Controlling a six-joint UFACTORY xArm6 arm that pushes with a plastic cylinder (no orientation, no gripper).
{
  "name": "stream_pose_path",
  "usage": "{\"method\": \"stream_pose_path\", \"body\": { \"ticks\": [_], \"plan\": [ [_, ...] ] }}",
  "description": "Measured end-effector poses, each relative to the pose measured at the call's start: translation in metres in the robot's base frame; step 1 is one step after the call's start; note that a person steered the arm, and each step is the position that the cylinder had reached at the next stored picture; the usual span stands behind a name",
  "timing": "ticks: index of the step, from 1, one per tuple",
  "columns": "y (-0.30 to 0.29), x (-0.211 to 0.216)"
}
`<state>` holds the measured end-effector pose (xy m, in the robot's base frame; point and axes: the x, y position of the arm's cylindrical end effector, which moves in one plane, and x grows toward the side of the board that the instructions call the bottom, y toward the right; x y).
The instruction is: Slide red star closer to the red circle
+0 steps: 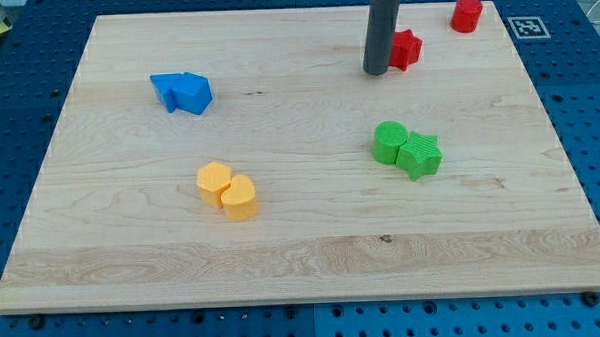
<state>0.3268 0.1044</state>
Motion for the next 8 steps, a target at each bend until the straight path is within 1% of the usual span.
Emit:
{"method": "stream_pose_path", "body": {
  "ticks": [3, 4, 6, 8],
  "plan": [
    [0.009, -0.011],
    [0.021, -0.011],
    [0.03, -0.027],
    [0.054, -0.027]
  ]
}}
